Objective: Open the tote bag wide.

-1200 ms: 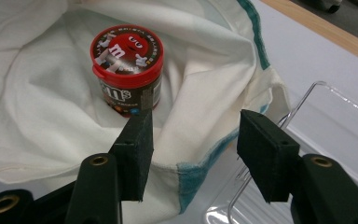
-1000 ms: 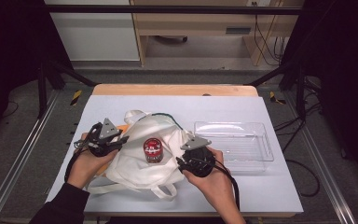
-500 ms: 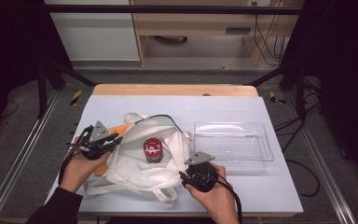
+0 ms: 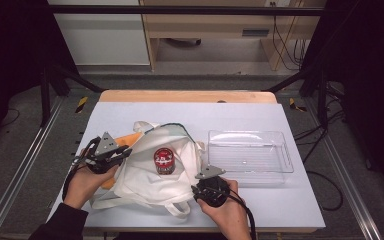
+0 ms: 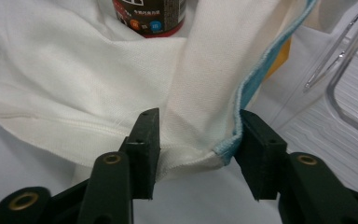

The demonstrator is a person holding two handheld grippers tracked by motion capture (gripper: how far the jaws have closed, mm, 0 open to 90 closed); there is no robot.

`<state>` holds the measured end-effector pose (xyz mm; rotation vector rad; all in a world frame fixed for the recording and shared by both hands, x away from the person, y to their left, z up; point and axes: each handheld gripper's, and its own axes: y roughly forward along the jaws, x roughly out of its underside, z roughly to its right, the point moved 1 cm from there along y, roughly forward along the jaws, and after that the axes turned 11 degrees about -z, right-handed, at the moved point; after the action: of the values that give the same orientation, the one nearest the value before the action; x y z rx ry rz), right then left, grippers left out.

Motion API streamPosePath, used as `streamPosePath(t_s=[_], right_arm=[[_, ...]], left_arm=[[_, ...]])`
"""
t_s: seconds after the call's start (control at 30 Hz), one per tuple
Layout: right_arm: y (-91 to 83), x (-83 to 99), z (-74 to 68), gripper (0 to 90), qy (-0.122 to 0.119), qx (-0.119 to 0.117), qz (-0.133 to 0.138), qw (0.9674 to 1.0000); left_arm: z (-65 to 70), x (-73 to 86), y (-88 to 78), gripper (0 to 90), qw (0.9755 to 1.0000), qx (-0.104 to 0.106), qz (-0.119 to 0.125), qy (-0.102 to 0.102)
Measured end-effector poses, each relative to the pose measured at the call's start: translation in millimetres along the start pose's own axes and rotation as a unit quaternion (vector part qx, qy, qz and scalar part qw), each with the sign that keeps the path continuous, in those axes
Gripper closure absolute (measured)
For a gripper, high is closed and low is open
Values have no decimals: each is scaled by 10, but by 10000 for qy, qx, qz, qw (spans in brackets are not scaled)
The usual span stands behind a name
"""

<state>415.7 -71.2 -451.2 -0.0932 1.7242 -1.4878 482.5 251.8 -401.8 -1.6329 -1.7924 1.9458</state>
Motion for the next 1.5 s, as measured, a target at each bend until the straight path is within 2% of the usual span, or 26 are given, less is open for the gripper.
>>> streamPosePath(t_s=[0.23,0.47,0.67,0.8,0.97,1.07,1.17,1.33,1.47,1.5], right_arm=[[2,52,-28,596,-27,97,-6,9999],[-14,119,-12,622,40,25,35,10000],[15,198,17,620,148,-64,137,9998],[46,261,15,616,161,-81,187,9997],[2,230,26,562,115,-149,244,9995],[-73,192,53,510,114,-204,427,9988],[-121,182,76,520,136,-216,491,9985],[-139,159,119,560,375,-286,545,9974],[-151,124,138,577,381,-240,544,9975],[-161,102,159,621,438,-276,575,9970]], left_arm=[[-109,36,-5,798,9999,-115,-26,-71],[-227,114,45,808,9988,-321,-90,-356],[-304,215,64,809,9979,-375,-114,-509],[-359,278,77,810,9970,-320,-64,-695],[-328,266,71,809,9976,-254,-20,-639],[-302,240,63,809,9980,-240,-1,-590],[-294,230,63,808,9983,-231,-17,-539],[-277,227,53,808,9985,-201,-2,-507],[-268,224,46,808,9987,-188,19,-483],[-266,224,45,808,9986,-188,26,-484]])
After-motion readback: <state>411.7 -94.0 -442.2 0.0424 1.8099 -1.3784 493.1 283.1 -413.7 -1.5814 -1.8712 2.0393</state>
